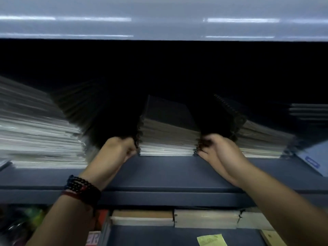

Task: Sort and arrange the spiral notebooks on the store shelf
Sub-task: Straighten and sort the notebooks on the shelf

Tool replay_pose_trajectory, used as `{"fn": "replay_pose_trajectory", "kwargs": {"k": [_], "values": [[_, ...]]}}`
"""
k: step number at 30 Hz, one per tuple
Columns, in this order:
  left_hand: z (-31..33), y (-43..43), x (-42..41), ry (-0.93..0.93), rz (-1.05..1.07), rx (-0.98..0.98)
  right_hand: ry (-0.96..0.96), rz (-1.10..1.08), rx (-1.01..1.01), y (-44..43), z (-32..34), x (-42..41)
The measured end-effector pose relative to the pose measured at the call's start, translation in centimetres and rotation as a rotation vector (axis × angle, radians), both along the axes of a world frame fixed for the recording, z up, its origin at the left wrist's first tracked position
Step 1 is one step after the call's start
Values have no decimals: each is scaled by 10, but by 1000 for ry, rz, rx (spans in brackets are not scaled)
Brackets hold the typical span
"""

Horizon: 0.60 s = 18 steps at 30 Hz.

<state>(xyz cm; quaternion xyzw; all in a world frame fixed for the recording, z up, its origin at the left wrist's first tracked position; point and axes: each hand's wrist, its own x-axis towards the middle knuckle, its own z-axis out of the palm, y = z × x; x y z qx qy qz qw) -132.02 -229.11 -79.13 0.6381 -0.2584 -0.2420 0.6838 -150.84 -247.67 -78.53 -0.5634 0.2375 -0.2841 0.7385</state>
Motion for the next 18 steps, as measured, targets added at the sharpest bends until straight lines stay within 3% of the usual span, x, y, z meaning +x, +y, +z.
{"fn": "replay_pose_trajectory", "kwargs": {"k": [2, 4, 9, 14, 18], "values": [[-8, 4, -6, -150, -16, 107, 156, -21, -262, 2, -4, -8], [-16, 4, -4, -246, -8, 144, 212, 31, -381, 9, -5, -8], [-18, -5, -1, -441, 118, 237, 206, -33, -395, 12, -8, -1], [-12, -12, -8, -428, 111, 196, 258, -153, -476, 7, -14, -3], [-10, -14, -10, -528, 103, 229, 304, -235, -564, 0, -17, 1]]}}
